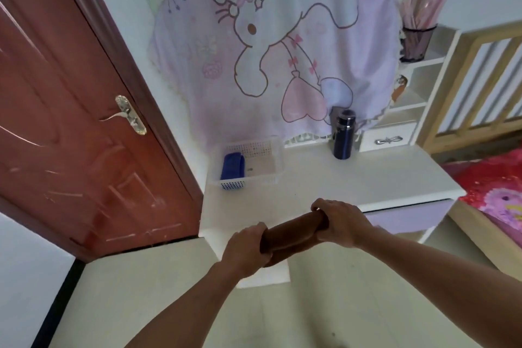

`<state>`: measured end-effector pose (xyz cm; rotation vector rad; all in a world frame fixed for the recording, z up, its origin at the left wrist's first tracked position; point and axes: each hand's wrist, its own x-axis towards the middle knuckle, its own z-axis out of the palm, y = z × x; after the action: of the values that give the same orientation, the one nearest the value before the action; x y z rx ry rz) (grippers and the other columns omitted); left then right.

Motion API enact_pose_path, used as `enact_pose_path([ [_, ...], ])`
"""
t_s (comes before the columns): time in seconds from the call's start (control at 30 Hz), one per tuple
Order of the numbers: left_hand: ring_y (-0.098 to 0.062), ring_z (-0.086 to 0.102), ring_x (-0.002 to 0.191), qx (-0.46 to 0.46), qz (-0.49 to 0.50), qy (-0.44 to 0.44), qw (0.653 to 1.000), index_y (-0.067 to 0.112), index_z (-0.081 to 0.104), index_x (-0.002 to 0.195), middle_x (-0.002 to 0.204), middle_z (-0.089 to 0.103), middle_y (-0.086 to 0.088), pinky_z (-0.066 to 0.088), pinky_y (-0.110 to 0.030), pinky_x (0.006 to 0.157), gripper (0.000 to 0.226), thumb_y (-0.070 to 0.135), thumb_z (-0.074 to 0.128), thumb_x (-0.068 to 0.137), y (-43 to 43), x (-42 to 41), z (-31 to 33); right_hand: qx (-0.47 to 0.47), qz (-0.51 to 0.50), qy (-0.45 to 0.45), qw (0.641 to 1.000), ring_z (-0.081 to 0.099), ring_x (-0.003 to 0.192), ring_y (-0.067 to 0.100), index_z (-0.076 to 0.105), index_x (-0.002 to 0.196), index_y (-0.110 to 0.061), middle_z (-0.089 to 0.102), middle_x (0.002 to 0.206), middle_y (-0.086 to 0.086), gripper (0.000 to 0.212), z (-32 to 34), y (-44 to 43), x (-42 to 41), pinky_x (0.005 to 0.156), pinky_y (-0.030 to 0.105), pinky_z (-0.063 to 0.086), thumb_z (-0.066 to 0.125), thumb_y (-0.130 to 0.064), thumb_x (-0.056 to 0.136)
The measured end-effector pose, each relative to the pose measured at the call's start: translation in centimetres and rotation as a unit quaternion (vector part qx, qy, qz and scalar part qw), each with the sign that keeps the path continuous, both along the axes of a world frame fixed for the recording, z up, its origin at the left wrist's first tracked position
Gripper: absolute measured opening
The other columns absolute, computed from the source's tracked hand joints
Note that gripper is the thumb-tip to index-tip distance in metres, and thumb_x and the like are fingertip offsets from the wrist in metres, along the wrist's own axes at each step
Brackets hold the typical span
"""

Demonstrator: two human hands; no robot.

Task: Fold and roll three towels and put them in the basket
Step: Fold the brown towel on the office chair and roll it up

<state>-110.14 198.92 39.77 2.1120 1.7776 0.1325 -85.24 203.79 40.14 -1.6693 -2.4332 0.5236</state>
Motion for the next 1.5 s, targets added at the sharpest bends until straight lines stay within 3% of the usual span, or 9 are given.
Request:
enact_pose_path([
  [0.13,-0.015,0.060,0.084,-0.072,0.099,-0.109,0.987,0.024,0.052,0.095,0.092,0.061,0.004,0.046,-0.021,0.068,0.031,0.028,0.073,0.073,6.2,0.8,0.1,-0.084,-0.037,0.105,0.990,0.058,0.084,0.018,0.053,0.108,-0.030,0.065,0.091,-0.004,0.047,1.4,9.4,-0.2,0.070,0.032,0.048,0.071,-0.034,0.064],
  [0.27,-0.013,0.055,0.082,-0.091,0.162,-0.143,0.972,0.018,0.054,0.096,0.096,0.052,0.001,0.040,-0.014,0.063,0.033,0.031,0.076,0.074,11.1,-0.1,-0.1,-0.152,-0.031,0.195,0.969,0.063,0.082,0.017,0.057,0.109,-0.025,0.066,0.092,0.000,0.044,2.3,17.1,-2.6,0.068,0.029,0.055,0.076,-0.024,0.070],
  [0.43,-0.014,0.059,0.093,-0.097,0.241,-0.230,0.938,0.014,0.054,0.114,0.101,0.061,-0.001,0.047,-0.021,0.081,0.037,0.024,0.072,0.082,18.3,-2.4,-0.6,-0.174,-0.050,0.261,0.948,0.064,0.088,0.020,0.059,0.115,-0.016,0.066,0.097,0.005,0.038,1.9,26.2,-7.0,0.072,0.028,0.053,0.072,-0.019,0.079],
  [0.63,-0.018,0.061,0.095,-0.094,0.268,-0.318,0.905,0.014,0.048,0.115,0.104,0.061,-0.003,0.049,-0.024,0.082,0.037,0.018,0.068,0.085,26.7,-5.2,-2.1,-0.176,-0.117,0.278,0.937,0.065,0.090,0.023,0.067,0.108,-0.012,0.067,0.097,0.007,0.032,0.4,36.0,-11.9,0.080,0.034,0.056,0.075,-0.022,0.079],
  [0.83,-0.007,0.056,0.081,-0.139,0.294,-0.268,0.907,0.022,0.046,0.108,0.096,0.058,0.005,0.043,-0.013,0.066,0.028,0.028,0.064,0.088,33.3,-7.4,-6.6,-0.182,-0.116,0.191,0.958,0.062,0.086,0.021,0.067,0.105,-0.014,0.066,0.097,0.005,0.027,-3.1,43.2,-17.3,0.069,0.026,0.047,0.071,-0.028,0.082],
  [0.97,-0.015,0.061,0.089,-0.182,0.322,-0.199,0.908,0.023,0.044,0.113,0.100,0.061,0.003,0.054,-0.028,0.081,0.034,0.035,0.063,0.088,34.8,-7.6,-9.2,-0.208,-0.080,0.112,0.968,0.062,0.083,0.021,0.067,0.103,-0.015,0.067,0.094,0.006,0.027,-6.3,45.6,-19.6,0.066,0.027,0.049,0.071,-0.029,0.081],
  [1.17,-0.019,0.058,0.092,-0.201,0.342,-0.108,0.911,0.028,0.036,0.103,0.090,0.054,0.005,0.051,-0.042,0.090,0.027,0.036,0.058,0.087,35.4,-7.4,-11.8,-0.227,-0.047,0.031,0.972,0.062,0.104,0.031,0.064,0.116,-0.011,0.066,0.112,0.011,0.042,-12.5,47.0,-21.6,0.087,0.033,0.050,0.070,-0.033,0.082],
  [1.37,-0.019,0.044,0.108,-0.081,0.327,0.027,0.941,0.025,0.049,0.119,0.118,0.049,0.002,0.038,-0.034,0.095,0.039,0.041,0.061,0.085,35.2,-7.1,-13.3,-0.172,-0.030,0.003,0.985,0.057,0.115,0.032,0.059,0.122,-0.011,0.063,0.123,0.013,0.043,-16.0,46.6,-22.4,0.094,0.036,0.045,0.066,-0.033,0.086],
  [1.5,-0.022,0.040,0.114,-0.105,0.280,0.067,0.952,0.026,0.051,0.122,0.125,0.044,0.000,0.035,-0.037,0.098,0.038,0.046,0.055,0.089,35.3,-7.5,-13.3,-0.171,0.021,-0.010,0.985,0.054,0.120,0.031,0.053,0.128,-0.015,0.059,0.129,0.010,0.049,-15.6,46.3,-21.9,0.098,0.039,0.043,0.062,-0.042,0.088],
])
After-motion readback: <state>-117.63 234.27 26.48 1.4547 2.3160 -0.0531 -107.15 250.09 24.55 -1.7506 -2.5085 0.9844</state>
